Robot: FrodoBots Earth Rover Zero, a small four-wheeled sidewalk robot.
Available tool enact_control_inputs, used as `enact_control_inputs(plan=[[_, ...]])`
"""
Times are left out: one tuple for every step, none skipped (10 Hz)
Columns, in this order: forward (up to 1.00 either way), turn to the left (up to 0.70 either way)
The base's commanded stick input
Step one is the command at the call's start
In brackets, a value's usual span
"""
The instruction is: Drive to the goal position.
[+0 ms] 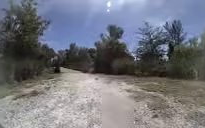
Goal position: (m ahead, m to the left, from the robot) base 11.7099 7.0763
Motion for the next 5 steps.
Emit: enact_control_inputs(plan=[[0.70, 0.00], [0.70, 0.00], [0.70, 0.00], [0.70, 0.00], [0.70, 0.00]])
